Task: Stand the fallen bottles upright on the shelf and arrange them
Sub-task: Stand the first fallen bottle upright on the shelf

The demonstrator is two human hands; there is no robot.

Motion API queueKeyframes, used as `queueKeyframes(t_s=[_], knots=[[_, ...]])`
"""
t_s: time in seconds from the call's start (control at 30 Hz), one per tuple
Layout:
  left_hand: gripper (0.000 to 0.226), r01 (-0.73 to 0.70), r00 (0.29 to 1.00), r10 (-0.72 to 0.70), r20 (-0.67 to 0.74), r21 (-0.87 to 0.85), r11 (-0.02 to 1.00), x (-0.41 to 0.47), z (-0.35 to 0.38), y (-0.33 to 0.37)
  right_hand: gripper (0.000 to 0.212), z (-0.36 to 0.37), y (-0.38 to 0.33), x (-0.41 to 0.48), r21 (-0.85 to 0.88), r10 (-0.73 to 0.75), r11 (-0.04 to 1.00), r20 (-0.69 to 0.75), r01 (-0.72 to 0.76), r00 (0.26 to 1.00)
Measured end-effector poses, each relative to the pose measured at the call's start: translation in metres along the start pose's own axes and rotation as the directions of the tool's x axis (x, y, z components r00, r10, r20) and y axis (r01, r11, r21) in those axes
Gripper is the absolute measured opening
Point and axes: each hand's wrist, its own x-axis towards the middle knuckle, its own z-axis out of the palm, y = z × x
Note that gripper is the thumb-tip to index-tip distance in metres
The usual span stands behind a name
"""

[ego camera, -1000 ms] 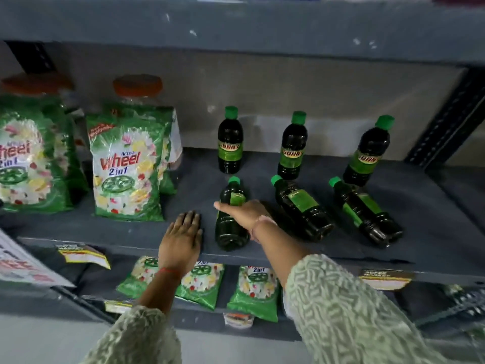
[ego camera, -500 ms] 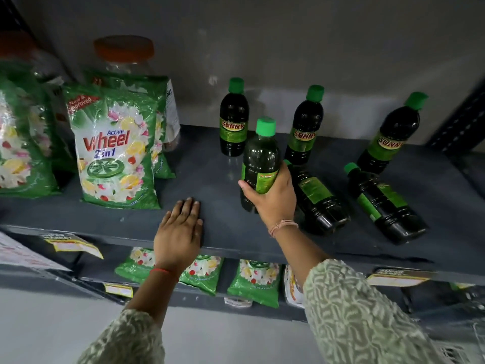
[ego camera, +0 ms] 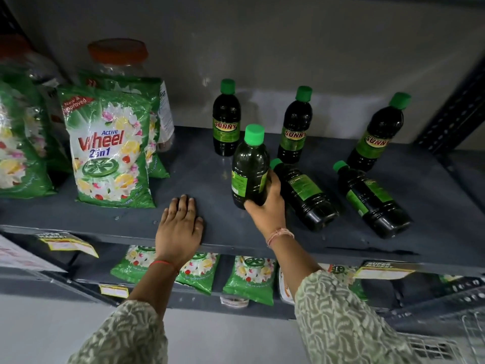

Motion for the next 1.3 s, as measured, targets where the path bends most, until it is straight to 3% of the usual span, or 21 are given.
queueKeyframes(t_s=[0.13,0.2,0.33,0.4,0.5,0.6,0.73,0.9,1.0,1.07,1.13,1.2,1.3], knots=[[0.068,0.000,1.000,-0.001,0.010,0.011,1.000,-0.002,-0.003,0.003,0.112,0.010,-0.001,0.000,-0.080,-0.044,0.996,-0.016,0.042,0.999],[0.068,0.002,1.000,-0.002,0.029,0.003,1.000,-0.003,-0.005,0.004,0.103,0.011,-0.002,0.000,-0.141,-0.034,0.990,-0.030,0.030,0.999],[0.057,-0.007,0.997,0.009,0.083,-0.025,1.000,0.009,-0.010,0.009,0.080,-0.002,0.001,-0.001,-0.025,0.023,0.999,0.019,-0.023,1.000],[0.059,-0.020,0.996,0.024,0.086,-0.037,0.999,0.011,-0.008,0.011,0.080,-0.004,0.001,-0.002,-0.024,0.020,1.000,0.039,-0.019,0.999],[0.057,-0.048,0.997,0.050,0.052,-0.036,0.998,0.008,-0.004,0.012,0.104,0.004,-0.001,-0.002,-0.059,-0.006,0.998,0.001,0.006,1.000],[0.056,-0.060,0.995,0.061,0.073,-0.019,0.998,0.008,-0.004,0.012,0.083,0.005,0.000,0.002,-0.137,-0.011,0.991,-0.053,0.003,0.999],[0.055,-0.061,0.995,0.064,0.074,-0.035,0.997,0.009,-0.004,0.011,0.064,-0.006,0.005,0.006,-0.065,0.019,0.998,0.037,-0.016,0.999],[0.055,-0.051,0.997,0.053,0.062,-0.031,0.998,0.010,-0.003,0.011,0.086,-0.013,0.017,0.002,0.101,0.075,0.990,0.214,-0.098,0.974],[0.055,-0.058,0.996,0.059,0.062,-0.025,0.998,0.009,-0.003,0.011,0.100,-0.001,0.009,0.001,0.065,0.065,0.996,0.048,-0.068,0.997],[0.055,-0.056,0.996,0.058,0.064,-0.026,0.998,0.009,-0.004,0.012,0.088,0.007,0.004,0.000,-0.028,0.065,0.997,-0.086,-0.067,0.994],[0.055,-0.053,0.996,0.055,0.067,-0.030,0.998,0.009,-0.005,0.011,0.072,0.006,0.002,-0.001,-0.042,0.052,0.998,-0.112,-0.057,0.992],[0.055,-0.056,0.996,0.058,0.067,-0.024,0.998,0.009,-0.004,0.011,0.061,-0.002,0.003,0.000,-0.002,0.077,0.997,-0.034,-0.077,0.996],[0.055,-0.060,0.996,0.061,0.061,-0.023,0.998,0.010,-0.003,0.011,0.068,-0.012,0.007,0.005,-0.006,0.115,0.993,0.105,-0.115,0.988]])
